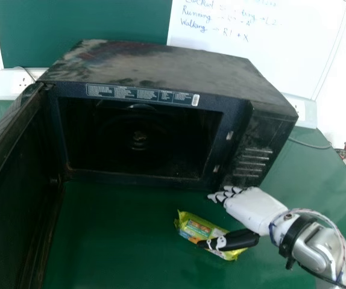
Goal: Put biscuit inside oven
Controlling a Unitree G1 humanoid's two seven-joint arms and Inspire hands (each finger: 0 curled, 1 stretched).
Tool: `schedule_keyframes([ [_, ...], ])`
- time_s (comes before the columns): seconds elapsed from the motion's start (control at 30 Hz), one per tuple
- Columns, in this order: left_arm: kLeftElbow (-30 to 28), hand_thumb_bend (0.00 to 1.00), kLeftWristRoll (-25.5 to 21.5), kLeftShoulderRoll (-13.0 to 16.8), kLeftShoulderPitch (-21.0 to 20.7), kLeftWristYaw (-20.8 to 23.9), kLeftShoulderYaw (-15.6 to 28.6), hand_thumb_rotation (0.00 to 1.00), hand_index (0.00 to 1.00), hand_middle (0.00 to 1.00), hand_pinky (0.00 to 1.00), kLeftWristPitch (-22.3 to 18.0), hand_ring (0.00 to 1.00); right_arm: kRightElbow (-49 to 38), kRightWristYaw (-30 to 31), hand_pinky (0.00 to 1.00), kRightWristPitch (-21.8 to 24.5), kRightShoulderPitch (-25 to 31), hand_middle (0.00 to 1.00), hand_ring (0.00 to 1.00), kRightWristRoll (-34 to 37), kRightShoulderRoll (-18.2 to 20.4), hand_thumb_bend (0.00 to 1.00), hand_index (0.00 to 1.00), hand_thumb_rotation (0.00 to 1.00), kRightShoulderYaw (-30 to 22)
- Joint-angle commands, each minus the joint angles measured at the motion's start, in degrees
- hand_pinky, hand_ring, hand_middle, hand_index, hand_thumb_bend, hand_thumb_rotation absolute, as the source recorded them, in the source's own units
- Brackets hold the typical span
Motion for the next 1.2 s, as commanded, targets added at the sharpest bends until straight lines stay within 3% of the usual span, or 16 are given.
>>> schedule_keyframes([
  [0.0,-0.7,1.0,0.6,0.1,0.7,-0.6,-0.2,0.7,0.8,0.82,0.44,-0.8,0.67,0.2,0.5,0.0,0.7,-0.6,1.0,1.0,0.2,0.0,1.0,1.0,0.99,0.3],
  [0.47,-1.0,1.0,-0.2,-0.5,0.2,-1.0,-0.4,0.73,0.8,0.82,0.44,-0.2,0.68,0.5,2.1,0.0,-0.9,-0.9,1.0,1.0,-0.5,-1.4,1.0,1.0,1.0,1.6],
  [0.83,-0.8,1.0,0.0,-0.4,0.4,-1.4,-0.3,0.73,0.8,0.81,0.42,-0.7,0.65,4.9,0.0,0.0,-0.9,-1.8,1.0,1.0,-4.8,0.3,1.0,1.0,1.0,5.0],
  [1.17,-1.9,1.0,-0.4,-0.6,1.1,-1.4,-0.4,0.67,0.81,0.82,0.47,-0.1,0.68,12.1,0.0,0.0,1.9,-4.9,1.0,1.0,-7.4,2.8,1.0,1.0,0.99,8.7],
])
